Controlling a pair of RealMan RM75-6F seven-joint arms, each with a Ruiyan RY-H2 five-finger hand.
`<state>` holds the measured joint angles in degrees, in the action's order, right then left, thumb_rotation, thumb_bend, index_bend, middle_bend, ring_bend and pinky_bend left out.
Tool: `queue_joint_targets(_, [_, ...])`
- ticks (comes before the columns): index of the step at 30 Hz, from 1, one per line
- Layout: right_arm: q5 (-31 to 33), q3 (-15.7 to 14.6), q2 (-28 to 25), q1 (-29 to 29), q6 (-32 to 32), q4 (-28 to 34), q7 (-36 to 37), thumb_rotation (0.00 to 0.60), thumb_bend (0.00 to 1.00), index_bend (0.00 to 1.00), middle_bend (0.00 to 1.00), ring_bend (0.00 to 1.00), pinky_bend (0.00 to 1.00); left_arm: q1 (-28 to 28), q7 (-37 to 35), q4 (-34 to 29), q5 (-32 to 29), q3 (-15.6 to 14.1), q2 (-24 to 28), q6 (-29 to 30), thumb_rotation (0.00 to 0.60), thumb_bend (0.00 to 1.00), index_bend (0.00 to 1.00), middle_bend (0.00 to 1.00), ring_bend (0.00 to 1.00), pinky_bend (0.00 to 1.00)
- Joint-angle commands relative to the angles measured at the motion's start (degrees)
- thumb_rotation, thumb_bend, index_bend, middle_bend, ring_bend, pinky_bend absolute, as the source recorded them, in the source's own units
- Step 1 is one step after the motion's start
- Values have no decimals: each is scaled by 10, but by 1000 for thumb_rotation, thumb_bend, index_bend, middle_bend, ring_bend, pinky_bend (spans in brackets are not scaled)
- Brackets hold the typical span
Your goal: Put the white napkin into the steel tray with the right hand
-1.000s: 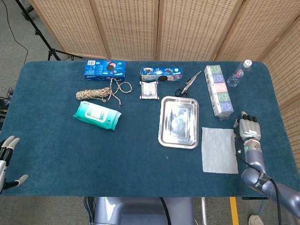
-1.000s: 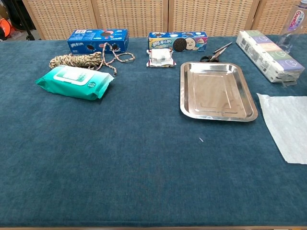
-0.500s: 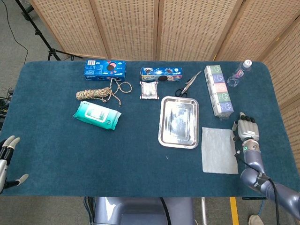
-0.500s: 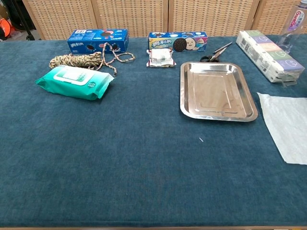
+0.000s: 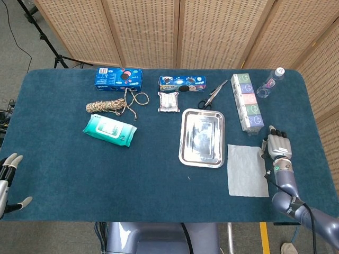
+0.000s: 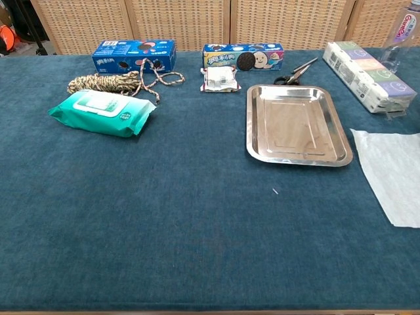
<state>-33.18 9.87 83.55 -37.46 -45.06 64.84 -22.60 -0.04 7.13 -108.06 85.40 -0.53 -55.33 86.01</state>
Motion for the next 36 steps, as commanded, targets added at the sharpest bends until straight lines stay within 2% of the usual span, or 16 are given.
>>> queue_joint_targets(1, [-15,3,-9,6,-11,16,9,600,701,672,0,0,0,0,-1,1,1,0,1,0,600,0,0,0,0,0])
queue_joint_targets(16, [-118,8,-67,45,-69,104,73,600,769,699,0,0,0,2,-8,1,10,-4,3,3,600,0,0,0,0,0])
queue_joint_targets(27, [-250,19,-191,96,-168,297,135,600,775,702,0,0,0,5,-23,3,25,-9,8,9,600,0,0,0,0,0])
queue_joint_targets(31, [-273,24,-221,103,-184,350,137,600,801,702,0,0,0,7,-28,4,30,-11,10,13,600,0,0,0,0,0])
queue_joint_targets(33, [-294,34,-246,104,-200,401,135,600,801,702,0,0,0,8,-33,5,36,-13,12,17,600,0,0,0,0,0])
queue_joint_targets(36, [-293,47,-264,98,-204,445,129,600,801,702,0,0,0,10,-40,7,41,-14,14,20,600,0,0,0,0,0])
